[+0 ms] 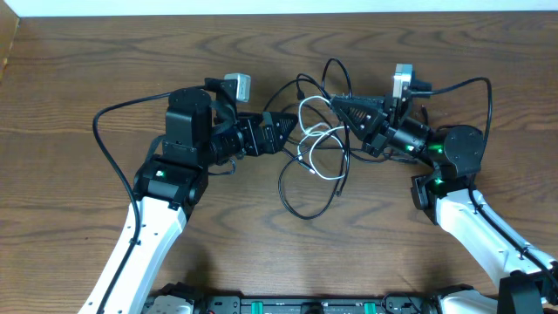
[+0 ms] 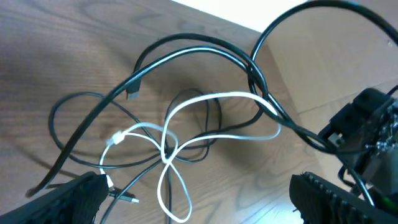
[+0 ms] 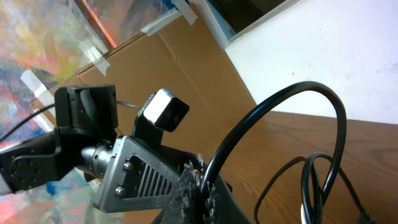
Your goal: Untangle cables
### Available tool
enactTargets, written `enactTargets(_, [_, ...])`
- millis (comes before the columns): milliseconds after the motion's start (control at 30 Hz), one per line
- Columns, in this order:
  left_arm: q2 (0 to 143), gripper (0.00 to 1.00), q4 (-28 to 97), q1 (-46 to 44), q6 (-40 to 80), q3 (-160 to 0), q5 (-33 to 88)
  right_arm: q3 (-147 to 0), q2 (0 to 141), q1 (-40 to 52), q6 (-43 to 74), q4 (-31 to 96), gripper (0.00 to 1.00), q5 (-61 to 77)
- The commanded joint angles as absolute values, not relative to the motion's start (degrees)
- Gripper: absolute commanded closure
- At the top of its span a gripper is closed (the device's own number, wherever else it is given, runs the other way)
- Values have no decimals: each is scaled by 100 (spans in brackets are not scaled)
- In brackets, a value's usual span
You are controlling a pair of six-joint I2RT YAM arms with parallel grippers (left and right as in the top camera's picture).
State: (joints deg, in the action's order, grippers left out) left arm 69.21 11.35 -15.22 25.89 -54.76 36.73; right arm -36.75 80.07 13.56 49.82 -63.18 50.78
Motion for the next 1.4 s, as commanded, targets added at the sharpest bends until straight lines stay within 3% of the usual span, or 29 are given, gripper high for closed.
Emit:
enactTargets(0, [6847, 2, 1098, -1535, 3011, -5561, 3647, -3728, 7940, 1350, 5457, -6425, 99, 4853])
enactTargets(200, [6860, 2, 961, -1535, 3424, -5561, 3356, -3728, 7940, 1361, 6359, -7367, 99, 4521])
enactTargets(300, [6860, 19, 749, -1535, 4727, -5561, 3406, -3728, 7940, 1361, 6587, -7745, 99, 4276])
enactTargets(433, [6860, 20, 344, -1559, 6449, -5561, 4021, -3728, 7940, 1361, 6576, -7889, 99, 4195])
enactTargets(633, [6860, 20, -416, -1951, 6766, -5561, 4259, -3728, 7940, 1361, 6578, -7894, 99, 4202])
enactTargets(933, [6982, 20, -454, -2460, 7977, -5561, 3636, -3728, 7940, 1529, 6737, -8350, 99, 4064])
enactTargets(1367, [7338, 21, -871, -2646, 8005, -5561, 3422, -3728, 7940, 2018, 7000, -8663, 99, 4062])
